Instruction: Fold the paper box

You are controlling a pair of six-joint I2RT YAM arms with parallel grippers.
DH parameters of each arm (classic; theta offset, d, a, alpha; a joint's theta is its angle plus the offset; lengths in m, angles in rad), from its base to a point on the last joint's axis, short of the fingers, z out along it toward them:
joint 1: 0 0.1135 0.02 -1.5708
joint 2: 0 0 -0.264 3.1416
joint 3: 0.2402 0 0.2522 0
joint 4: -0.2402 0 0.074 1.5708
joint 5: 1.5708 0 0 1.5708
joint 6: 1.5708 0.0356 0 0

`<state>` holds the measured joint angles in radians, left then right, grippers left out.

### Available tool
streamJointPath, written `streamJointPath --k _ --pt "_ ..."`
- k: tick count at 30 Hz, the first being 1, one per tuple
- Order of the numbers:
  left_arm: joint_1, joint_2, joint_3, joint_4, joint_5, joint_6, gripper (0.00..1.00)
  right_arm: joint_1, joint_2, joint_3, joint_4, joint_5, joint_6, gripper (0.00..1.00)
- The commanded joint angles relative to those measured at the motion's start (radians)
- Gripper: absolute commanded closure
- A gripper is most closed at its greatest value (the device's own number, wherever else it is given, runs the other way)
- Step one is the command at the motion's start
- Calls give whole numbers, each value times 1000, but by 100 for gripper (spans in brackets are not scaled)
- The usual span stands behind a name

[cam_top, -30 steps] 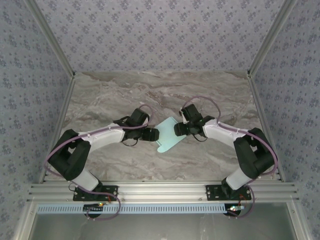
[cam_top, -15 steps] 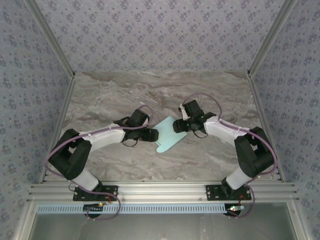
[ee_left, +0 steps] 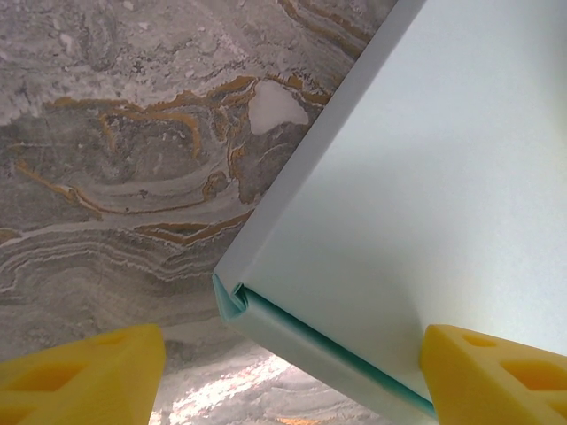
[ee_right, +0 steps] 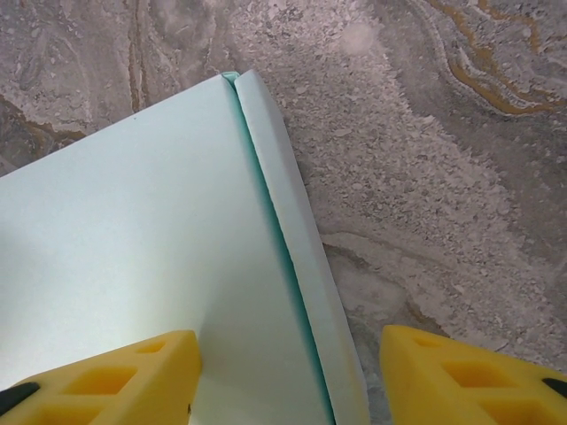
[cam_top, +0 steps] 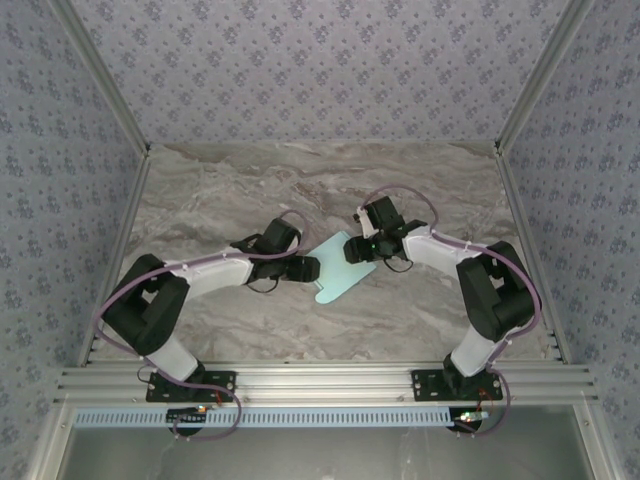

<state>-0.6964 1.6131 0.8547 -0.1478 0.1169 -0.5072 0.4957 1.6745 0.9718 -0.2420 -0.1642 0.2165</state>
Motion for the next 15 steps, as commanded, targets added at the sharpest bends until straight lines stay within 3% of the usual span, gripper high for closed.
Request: streamJointPath --k 1,7,15 --pt "-8 61 -4 -24 -35 16 24 -2 15 -36 -29 38 -15 43" --pt "-16 106 6 -22 -71 52 24 8 13 -66 -38 108 -25 43" --pt "-56 59 82 -77 -168 115 23 27 3 76 -136 176 -92 41"
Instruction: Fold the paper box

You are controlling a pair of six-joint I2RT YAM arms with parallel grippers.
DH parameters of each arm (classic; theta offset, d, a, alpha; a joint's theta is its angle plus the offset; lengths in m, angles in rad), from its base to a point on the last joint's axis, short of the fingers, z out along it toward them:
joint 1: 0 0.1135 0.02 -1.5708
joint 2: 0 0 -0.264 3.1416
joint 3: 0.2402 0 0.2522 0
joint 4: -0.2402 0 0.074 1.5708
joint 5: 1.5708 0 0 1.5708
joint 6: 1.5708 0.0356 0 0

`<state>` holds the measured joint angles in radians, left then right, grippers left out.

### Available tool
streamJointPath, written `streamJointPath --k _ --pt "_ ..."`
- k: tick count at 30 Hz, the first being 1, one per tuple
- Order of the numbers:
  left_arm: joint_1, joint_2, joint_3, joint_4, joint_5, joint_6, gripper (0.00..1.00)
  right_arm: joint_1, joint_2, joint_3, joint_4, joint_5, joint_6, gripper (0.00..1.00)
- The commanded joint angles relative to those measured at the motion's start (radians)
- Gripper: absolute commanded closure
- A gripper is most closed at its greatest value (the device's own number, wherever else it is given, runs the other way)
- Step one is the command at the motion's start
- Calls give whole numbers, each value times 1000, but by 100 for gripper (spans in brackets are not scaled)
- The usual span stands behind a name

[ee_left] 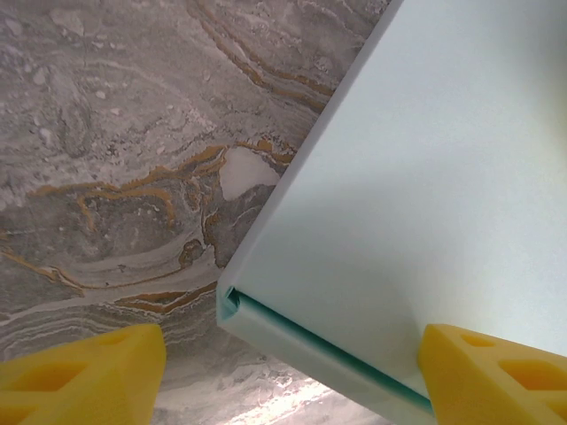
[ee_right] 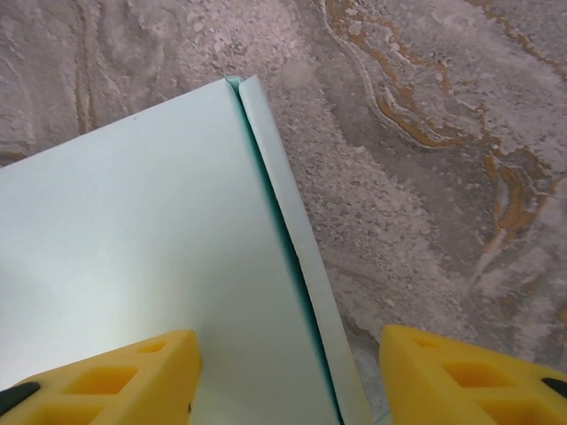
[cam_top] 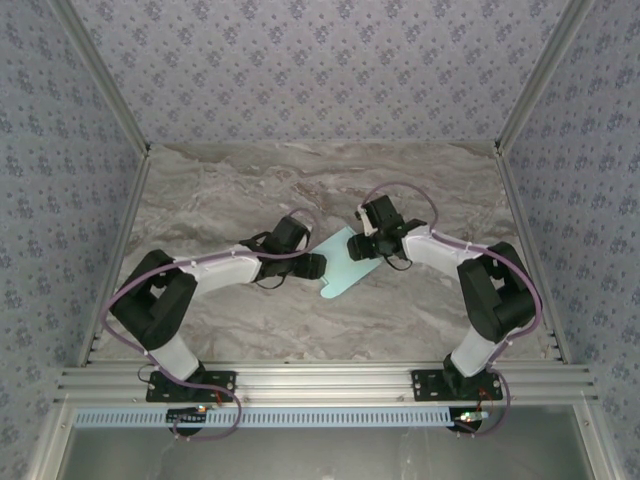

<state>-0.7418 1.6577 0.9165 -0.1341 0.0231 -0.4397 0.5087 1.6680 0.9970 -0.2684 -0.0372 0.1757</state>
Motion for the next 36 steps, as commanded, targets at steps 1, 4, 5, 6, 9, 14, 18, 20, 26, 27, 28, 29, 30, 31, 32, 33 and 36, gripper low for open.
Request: streamJointPath --k 1,4,5,6,9,14,18,20,26,27,28,29,30,31,32,33,36 --pt "-10 5 34 -98 -83 52 23 14 -1 68 -125 64 -57 40" --pt "-9 -17 75 -115 -102 69 22 16 -52 94 -155 99 -58 38" --pt "-9 -23 89 -120 -106 75 21 16 -76 93 -162 110 -58 37" --pt "-7 -28 100 -121 -107 77 21 16 -97 89 -168 115 -58 36" --pt "4 -38 125 -119 -95 85 20 20 -172 56 -188 123 -51 35" --pt "46 -22 152 -93 -19 81 20 39 -300 -47 -218 106 -4 34" --pt "78 37 199 -98 80 77 20 69 -368 -121 -240 65 46 33" --pt "85 75 233 -115 110 84 20 83 -383 -148 -244 26 74 33" --pt "108 166 317 -155 152 108 21 68 -400 -231 -184 -128 117 32" --pt "113 181 329 -159 169 107 21 64 -395 -241 -172 -152 124 32" --pt "117 191 338 -164 183 110 21 61 -387 -246 -163 -167 129 32" --pt "119 205 350 -170 198 111 21 59 -380 -251 -152 -185 133 32" --pt "120 217 363 -179 207 113 21 57 -370 -259 -138 -201 139 32" --pt "120 225 371 -186 214 116 20 55 -362 -262 -126 -216 143 32" --pt "120 234 379 -193 219 119 21 52 -350 -266 -115 -235 146 32" --pt "119 241 384 -198 225 123 21 49 -342 -268 -102 -249 150 32" --pt "120 255 393 -213 237 135 21 30 -320 -283 -58 -299 167 32"
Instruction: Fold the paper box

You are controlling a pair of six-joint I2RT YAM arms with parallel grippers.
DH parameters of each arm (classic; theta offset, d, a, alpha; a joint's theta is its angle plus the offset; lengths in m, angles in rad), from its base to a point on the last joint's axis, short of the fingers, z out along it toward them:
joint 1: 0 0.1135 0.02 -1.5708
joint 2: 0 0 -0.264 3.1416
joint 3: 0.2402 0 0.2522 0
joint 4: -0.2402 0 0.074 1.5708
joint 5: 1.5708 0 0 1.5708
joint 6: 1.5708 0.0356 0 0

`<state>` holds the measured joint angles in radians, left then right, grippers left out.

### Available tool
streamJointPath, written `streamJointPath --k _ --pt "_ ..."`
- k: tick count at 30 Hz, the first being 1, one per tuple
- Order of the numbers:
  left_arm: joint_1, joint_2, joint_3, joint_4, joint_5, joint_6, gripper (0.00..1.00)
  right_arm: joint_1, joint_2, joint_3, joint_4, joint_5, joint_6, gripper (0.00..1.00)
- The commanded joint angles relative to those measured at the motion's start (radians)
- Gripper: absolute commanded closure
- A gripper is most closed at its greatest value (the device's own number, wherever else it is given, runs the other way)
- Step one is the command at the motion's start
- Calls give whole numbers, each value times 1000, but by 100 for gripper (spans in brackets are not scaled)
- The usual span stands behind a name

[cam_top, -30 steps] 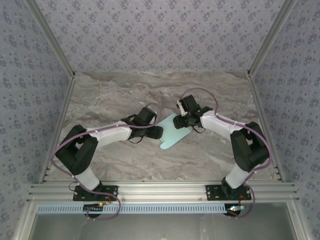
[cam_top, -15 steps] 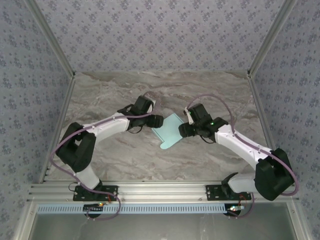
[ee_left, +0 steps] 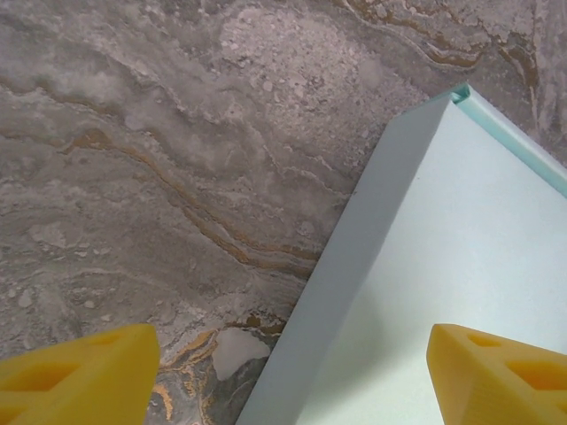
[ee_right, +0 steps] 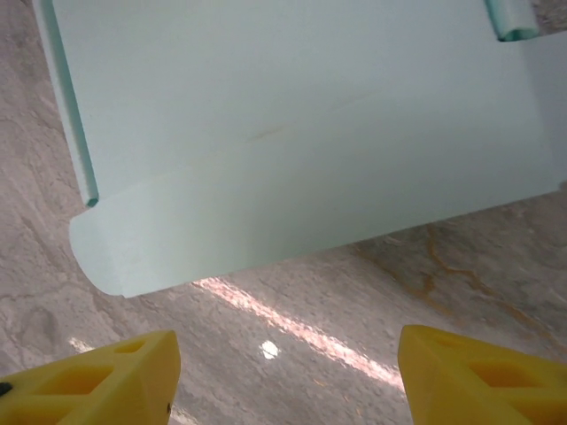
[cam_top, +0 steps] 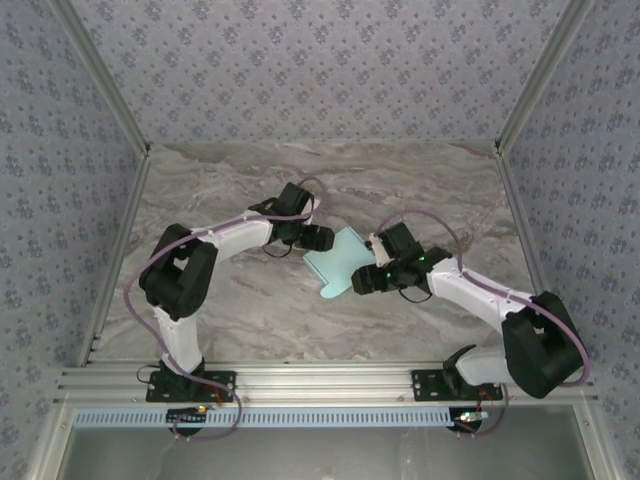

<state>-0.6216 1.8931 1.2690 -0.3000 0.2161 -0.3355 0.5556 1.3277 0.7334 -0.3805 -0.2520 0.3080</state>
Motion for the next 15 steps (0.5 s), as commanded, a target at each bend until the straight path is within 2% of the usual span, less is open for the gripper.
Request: streamJointPath --k 1,6,15 --pt "2 23 44 -52 50 34 21 -27 24 -26 70 -102 41 32" --pt "9 32 44 -60 109 34 23 -91 62 -46 161 -195 83 32" --pt "12 -23 -57 -8 235 -18 25 -192 159 -1 255 -271 96 34"
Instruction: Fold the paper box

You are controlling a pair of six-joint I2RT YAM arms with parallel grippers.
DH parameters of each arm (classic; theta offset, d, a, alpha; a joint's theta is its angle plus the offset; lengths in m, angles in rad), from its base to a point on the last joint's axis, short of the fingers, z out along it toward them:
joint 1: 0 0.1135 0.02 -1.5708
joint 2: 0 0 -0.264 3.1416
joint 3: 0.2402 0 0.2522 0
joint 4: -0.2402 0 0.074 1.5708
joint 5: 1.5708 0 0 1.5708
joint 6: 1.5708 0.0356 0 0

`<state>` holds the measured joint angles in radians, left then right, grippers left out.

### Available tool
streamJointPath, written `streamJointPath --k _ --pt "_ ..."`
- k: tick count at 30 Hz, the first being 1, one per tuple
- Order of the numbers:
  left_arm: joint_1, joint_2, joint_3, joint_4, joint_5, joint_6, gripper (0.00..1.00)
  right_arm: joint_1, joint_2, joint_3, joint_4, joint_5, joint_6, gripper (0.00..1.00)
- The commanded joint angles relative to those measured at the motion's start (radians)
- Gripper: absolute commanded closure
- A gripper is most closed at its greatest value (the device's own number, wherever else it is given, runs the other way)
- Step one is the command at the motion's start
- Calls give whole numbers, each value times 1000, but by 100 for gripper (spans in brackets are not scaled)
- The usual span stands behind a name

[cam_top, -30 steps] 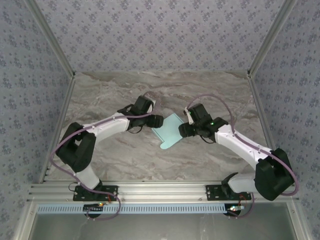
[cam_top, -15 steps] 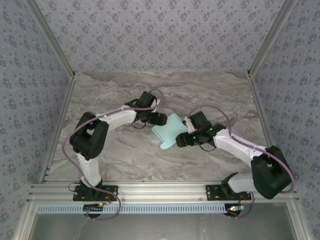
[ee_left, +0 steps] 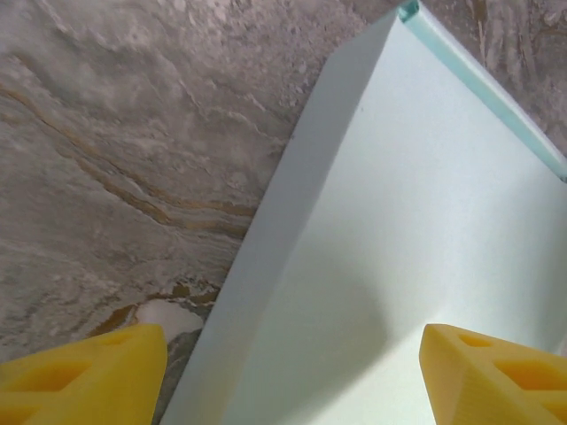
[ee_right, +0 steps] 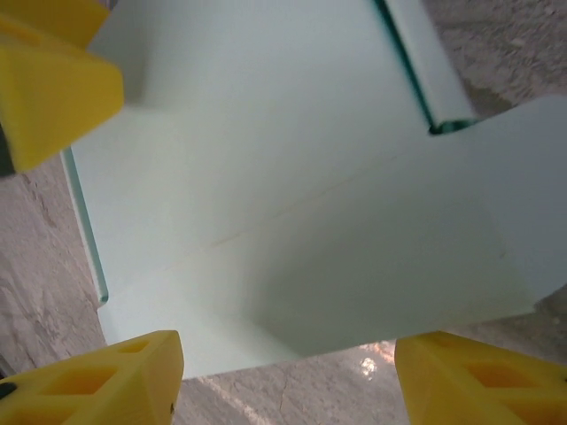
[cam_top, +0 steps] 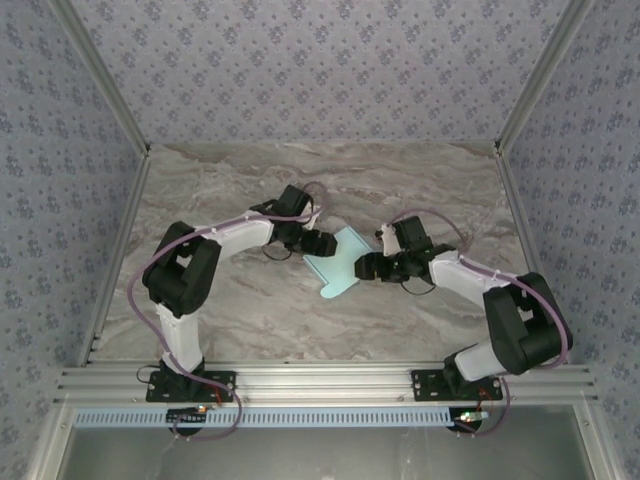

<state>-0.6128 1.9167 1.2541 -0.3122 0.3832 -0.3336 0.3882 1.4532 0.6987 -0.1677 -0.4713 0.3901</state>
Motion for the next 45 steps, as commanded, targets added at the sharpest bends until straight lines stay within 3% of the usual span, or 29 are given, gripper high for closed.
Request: streamJointPath --k 1,8,17,27,33,42,45 --pt "-1 -59 -58 8 69 -21 25 -36 48 47 41 -55 8 34" --pt "-12 -155 -178 61 118 -35 24 -104 125 129 -3 -69 -38 35" --pt "39 -126 -149 46 85 -15 20 -88 34 23 33 -96 21 34" --pt "41 -42 -81 37 120 -9 30 -29 -2 -132 271 -135 181 37" --pt "49 -26 -85 49 126 -16 38 -15 59 -173 430 -185 257 46" --pt "78 -20 -119 86 174 -46 49 -12 36 -177 548 -215 338 80" --pt "78 -13 -122 92 189 -49 49 -11 6 -169 577 -222 371 85"
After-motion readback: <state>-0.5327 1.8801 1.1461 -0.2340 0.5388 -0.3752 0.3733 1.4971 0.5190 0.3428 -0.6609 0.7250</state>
